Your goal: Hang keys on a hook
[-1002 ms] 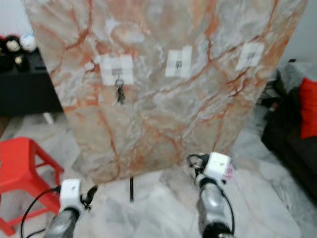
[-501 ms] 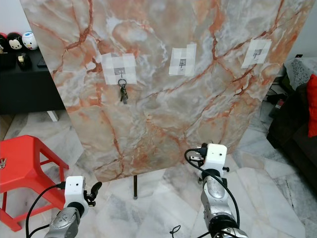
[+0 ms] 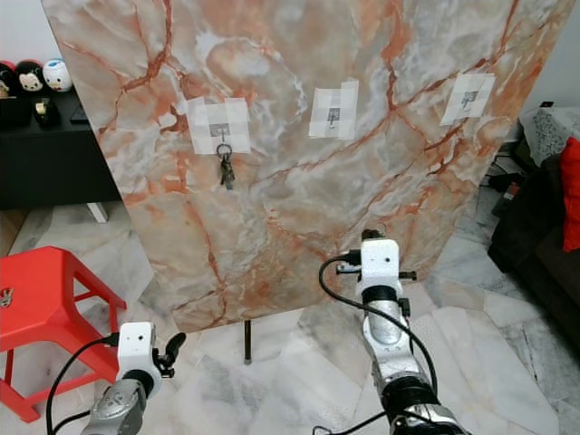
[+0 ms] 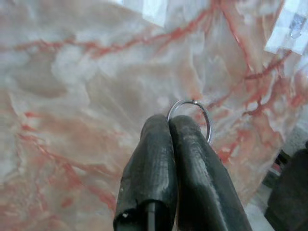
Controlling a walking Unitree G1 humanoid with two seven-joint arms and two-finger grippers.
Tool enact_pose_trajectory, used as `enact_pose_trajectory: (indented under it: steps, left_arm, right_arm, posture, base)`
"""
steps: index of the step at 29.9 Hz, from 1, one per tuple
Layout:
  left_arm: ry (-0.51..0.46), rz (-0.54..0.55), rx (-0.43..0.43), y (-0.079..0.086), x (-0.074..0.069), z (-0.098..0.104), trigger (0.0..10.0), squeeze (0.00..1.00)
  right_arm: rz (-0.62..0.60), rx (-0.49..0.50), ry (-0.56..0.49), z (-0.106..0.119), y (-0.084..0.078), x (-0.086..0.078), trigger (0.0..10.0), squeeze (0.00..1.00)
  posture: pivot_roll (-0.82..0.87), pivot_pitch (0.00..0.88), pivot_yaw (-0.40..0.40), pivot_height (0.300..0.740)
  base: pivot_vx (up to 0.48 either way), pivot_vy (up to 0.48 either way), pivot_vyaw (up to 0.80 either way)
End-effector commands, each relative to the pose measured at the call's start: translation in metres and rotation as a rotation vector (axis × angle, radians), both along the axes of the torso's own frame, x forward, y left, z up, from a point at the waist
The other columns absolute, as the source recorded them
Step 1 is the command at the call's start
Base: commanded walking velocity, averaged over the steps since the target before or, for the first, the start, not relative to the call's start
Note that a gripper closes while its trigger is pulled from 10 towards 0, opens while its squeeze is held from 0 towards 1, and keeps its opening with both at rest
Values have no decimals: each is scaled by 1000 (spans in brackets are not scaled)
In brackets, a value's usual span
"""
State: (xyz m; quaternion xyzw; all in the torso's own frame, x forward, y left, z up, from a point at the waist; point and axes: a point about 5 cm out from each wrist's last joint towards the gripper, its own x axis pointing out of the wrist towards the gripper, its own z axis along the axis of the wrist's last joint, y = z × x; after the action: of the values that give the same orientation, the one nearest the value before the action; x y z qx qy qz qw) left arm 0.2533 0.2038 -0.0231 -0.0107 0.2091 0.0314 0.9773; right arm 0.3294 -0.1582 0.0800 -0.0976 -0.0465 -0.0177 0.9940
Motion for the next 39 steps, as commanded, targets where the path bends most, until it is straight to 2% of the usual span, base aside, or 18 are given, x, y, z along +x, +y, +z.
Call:
enact_pose_trajectory:
  steps: [1,11,13,14,15,19,20,23,26,31,39]
  left_arm:
    - [14,14,-13,1,-3,-3,10000,0]
    - [28,25,-17,2,-5,-5,10000,0]
    - [66,42,-12,5,-10,-9,10000,0]
    - [101,58,-13,9,-16,-14,10000,0]
    - [101,58,-13,9,-16,-14,10000,0]
    - [187,81,2,18,-38,-28,10000,0]
    - [219,84,15,21,-48,-33,10000,0]
    - [246,98,24,25,-56,-37,10000,0]
    - [317,155,31,36,-78,-47,10000,0]
    - [322,149,21,33,-80,-48,10000,0]
    - [323,133,16,27,-78,-49,10000,0]
  right_arm:
    - [23,0,-34,7,2,2,10000,0]
    - [29,1,-26,5,3,1,10000,0]
    - [31,0,-24,5,4,1,10000,0]
    - [32,1,-23,5,4,0,10000,0]
    - [32,1,-23,5,4,0,10000,0]
    - [31,2,-22,4,4,0,10000,0]
    - [29,3,-22,4,4,0,10000,0]
    - [29,4,-22,4,4,-1,10000,0]
    - [32,2,-20,3,4,-1,10000,0]
    - [46,-30,-22,3,7,-1,10000,0]
    - [61,-6,-38,6,11,0,10000,0]
  posture:
    - [134,0,-39,740]
    - [138,2,-39,740]
    - [139,2,-38,740]
    - [138,0,-35,740]
    - [138,0,-35,740]
    - [133,0,-30,740]
    - [134,0,-30,740]
    - [135,0,-29,740]
    - [137,0,-30,740]
    - [144,0,-31,740]
    - [136,0,-30,740]
  base:
    - [0,0,0]
    - [0,0,0]
    - [0,0,0]
    - [240,0,0]
    - [240,0,0]
    - [120,0,0]
    - [244,0,0]
    - [244,0,0]
    - [165,0,0]
    - [0,0,0]
    - [0,0,0]
